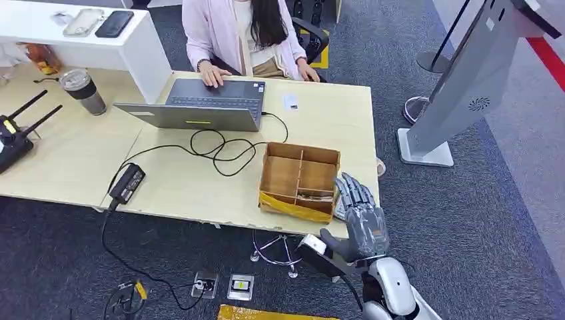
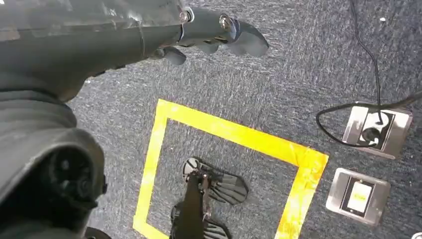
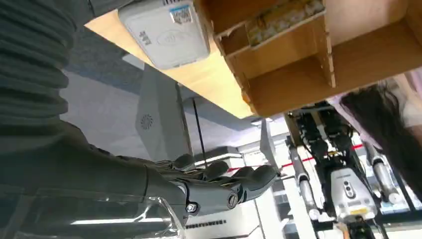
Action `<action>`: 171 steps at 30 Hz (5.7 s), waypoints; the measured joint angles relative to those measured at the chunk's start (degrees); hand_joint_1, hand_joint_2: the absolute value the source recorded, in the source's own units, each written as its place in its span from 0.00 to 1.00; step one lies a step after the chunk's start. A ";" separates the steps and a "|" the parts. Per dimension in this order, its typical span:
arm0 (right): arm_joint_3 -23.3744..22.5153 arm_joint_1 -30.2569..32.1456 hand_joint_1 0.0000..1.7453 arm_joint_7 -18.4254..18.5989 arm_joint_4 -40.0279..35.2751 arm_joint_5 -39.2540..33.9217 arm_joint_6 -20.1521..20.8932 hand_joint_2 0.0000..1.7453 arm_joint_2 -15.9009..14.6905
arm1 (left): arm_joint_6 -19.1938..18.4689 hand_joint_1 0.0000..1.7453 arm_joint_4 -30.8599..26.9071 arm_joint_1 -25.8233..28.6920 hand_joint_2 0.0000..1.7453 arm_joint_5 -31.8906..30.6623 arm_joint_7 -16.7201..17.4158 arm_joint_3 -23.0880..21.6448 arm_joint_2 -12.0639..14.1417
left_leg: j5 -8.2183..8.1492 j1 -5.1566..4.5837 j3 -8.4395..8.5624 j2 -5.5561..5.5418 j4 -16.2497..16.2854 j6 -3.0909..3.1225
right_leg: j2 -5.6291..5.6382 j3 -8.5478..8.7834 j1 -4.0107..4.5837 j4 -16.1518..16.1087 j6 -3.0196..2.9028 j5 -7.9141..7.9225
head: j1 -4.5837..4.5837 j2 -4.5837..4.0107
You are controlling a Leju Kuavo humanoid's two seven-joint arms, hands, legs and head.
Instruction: Pass the card to the sensor for recognition and then transmit it.
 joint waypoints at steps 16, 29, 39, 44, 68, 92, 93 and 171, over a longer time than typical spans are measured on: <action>-0.57 -2.06 0.00 -3.04 0.77 -9.49 9.42 1.00 4.68 | -0.98 0.00 -0.02 -0.89 0.00 -2.82 0.00 -0.77 -0.39 | 0.01 0.00 0.03 0.01 0.00 0.00 | 0.02 0.01 0.00 0.00 0.00 0.00 | 0.00 0.00; -1.49 -4.58 0.00 -4.94 6.43 -6.58 4.90 1.00 7.41 | -0.96 0.00 -0.02 -2.47 0.00 -4.81 0.02 -1.71 -1.22 | 0.01 0.00 0.03 0.01 0.01 -0.01 | 0.01 0.01 0.00 0.01 0.00 0.01 | -0.02 0.00; -1.49 -6.31 0.00 -7.17 13.88 -5.92 2.21 1.00 10.19 | -0.83 0.00 -0.02 -3.63 0.00 -5.84 0.46 -2.58 -1.73 | 0.01 0.00 0.03 0.01 0.00 -0.01 | 0.01 0.01 0.00 0.01 -0.01 0.01 | 0.00 0.00; -1.46 -7.26 0.00 -7.67 16.85 -6.01 2.25 1.00 11.24 | -0.85 0.00 -0.02 -4.05 0.00 -6.06 0.66 -2.82 -1.75 | 0.02 0.00 0.04 0.01 0.00 -0.01 | 0.01 0.01 0.00 0.01 -0.01 0.01 | 0.00 0.00; -2.08 -9.50 0.00 -6.25 23.63 0.61 0.66 1.00 13.55 | -1.14 0.00 -0.02 -4.31 0.00 -7.00 1.03 -2.89 -1.92 | 0.01 0.00 0.03 0.01 0.01 -0.01 | 0.02 0.00 0.00 0.01 -0.01 0.01 | 0.00 0.00; -2.93 -9.67 0.00 -6.51 26.84 1.68 0.99 1.00 13.99 | -1.03 0.00 -0.02 -4.23 0.00 -7.02 1.11 -2.89 -1.97 | 0.02 0.00 0.04 0.01 0.01 -0.01 | 0.02 0.01 0.00 0.01 -0.01 0.01 | 0.00 0.00; -2.93 -9.67 0.00 -6.43 26.97 1.88 0.83 1.00 13.99 | -1.03 0.00 -0.02 -4.21 0.00 -7.02 1.09 -2.89 -1.97 | 0.02 0.00 0.04 0.01 0.01 -0.01 | 0.02 0.00 0.00 0.01 -0.01 0.01 | 0.00 0.00; -8.20 -8.45 1.00 -6.82 21.90 3.15 7.50 1.00 13.64 | -0.85 0.00 0.00 -1.85 0.00 -6.25 0.31 -2.80 -2.19 | 0.02 0.00 0.05 0.02 0.01 -0.01 | 0.02 0.01 0.00 0.01 -0.01 0.01 | 0.00 0.00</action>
